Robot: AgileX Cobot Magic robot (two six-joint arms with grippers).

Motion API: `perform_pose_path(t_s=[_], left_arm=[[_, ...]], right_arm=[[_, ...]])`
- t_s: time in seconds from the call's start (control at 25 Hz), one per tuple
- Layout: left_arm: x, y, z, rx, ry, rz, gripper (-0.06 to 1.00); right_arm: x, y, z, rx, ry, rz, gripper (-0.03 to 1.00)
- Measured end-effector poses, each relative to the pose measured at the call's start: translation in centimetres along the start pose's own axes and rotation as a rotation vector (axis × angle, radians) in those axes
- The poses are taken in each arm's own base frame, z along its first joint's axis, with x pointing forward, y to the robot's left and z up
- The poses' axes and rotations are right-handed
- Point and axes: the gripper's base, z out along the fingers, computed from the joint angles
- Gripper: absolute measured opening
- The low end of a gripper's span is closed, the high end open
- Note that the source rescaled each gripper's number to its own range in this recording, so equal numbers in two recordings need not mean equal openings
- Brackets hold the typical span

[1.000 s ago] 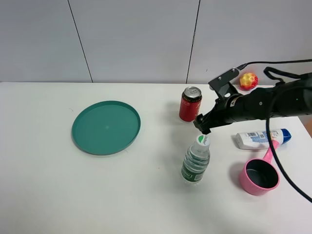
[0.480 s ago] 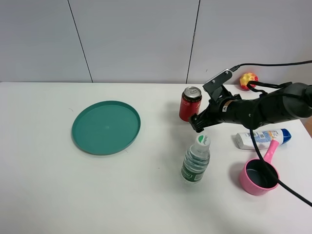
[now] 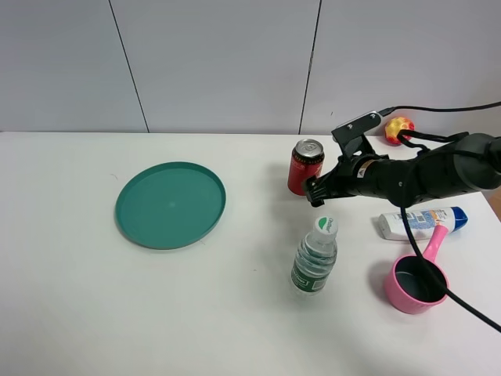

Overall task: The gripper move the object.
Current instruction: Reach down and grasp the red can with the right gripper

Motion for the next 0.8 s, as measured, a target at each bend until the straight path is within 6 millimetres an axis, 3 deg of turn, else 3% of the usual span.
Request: perform_pose_path(t_s=[0.4,0.64,0.8], left_arm=[[0.0,0.0,0.0,0.0,0.0,0.0,1.0],[0.0,0.0,0.0,0.0,0.0,0.0,1.0],[0.0,0.0,0.0,0.0,0.0,0.0,1.0]], right_arm=[[0.0,-0.5,0.2,0.055,-0.017,-0.06,1.0],[1.1,-0.2,2.2,0.054,0.016,-0.061,1.0],[0.2,-0.4,2.7,0.062,-0.006,-0.055,1.0]])
